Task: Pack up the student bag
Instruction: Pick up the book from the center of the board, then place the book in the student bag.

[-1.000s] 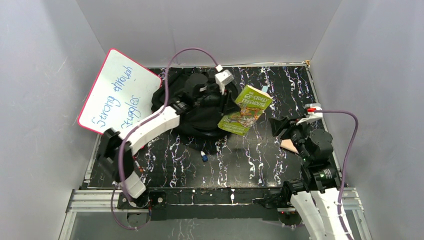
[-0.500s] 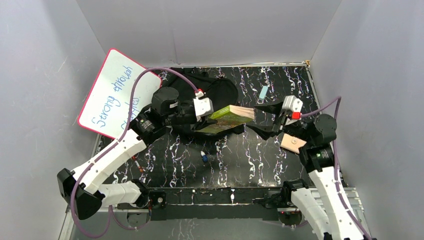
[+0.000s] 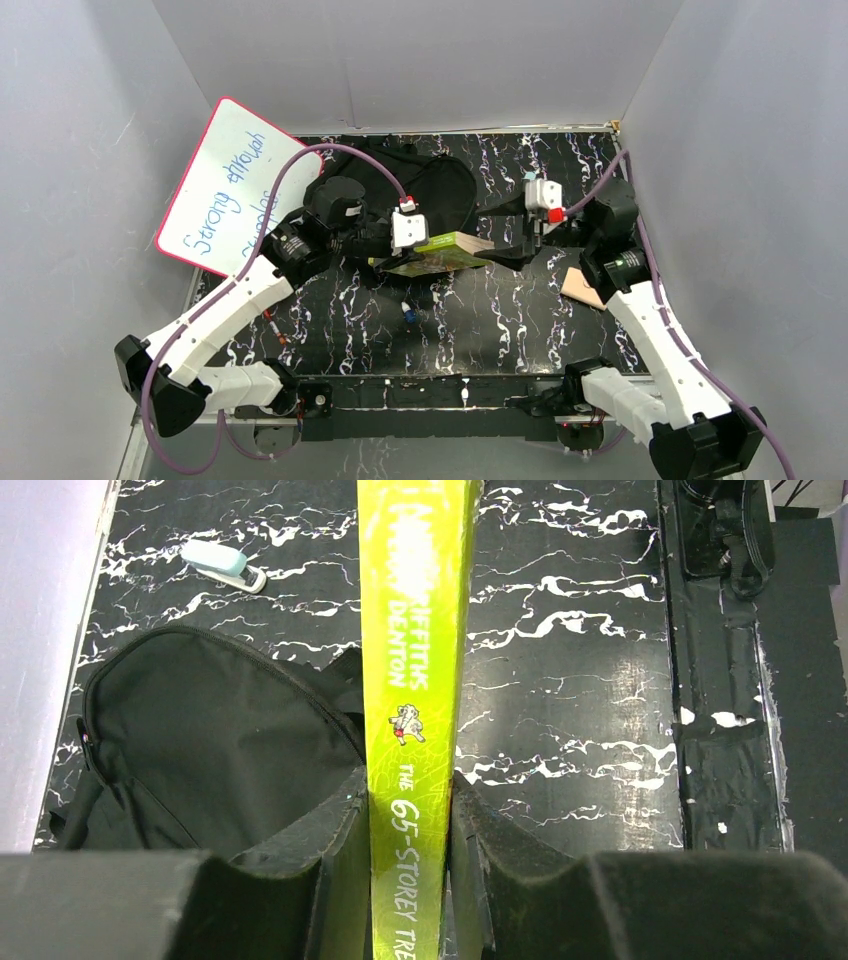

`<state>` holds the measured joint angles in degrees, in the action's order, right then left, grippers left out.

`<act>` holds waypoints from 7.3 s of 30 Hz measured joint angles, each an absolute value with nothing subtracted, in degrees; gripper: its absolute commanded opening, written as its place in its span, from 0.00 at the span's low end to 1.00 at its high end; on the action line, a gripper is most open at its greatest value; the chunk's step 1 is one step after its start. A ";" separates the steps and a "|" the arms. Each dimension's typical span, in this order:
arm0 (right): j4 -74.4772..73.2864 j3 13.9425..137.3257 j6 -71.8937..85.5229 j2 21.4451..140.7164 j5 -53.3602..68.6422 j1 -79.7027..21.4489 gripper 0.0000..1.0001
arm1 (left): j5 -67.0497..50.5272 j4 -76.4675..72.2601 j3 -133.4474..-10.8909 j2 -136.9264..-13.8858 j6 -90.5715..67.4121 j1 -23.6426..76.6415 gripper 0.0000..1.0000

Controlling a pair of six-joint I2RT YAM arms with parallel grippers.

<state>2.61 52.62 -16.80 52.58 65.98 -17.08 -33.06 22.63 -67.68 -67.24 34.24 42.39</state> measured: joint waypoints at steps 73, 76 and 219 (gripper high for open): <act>-44.86 74.85 29.41 72.53 -14.28 -25.08 0.00 | 1.21 21.02 -80.12 -86.65 2.26 42.26 0.87; -45.80 75.88 28.45 74.96 -9.26 -22.31 0.00 | 1.41 22.50 -83.81 -89.67 0.58 42.26 0.85; 33.04 63.68 95.85 113.45 5.26 -31.48 0.00 | 35.99 34.87 -122.74 -112.77 13.47 53.47 0.00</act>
<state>33.04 63.68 95.85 113.45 5.26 -31.48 35.99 34.87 -122.74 -112.77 13.47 53.47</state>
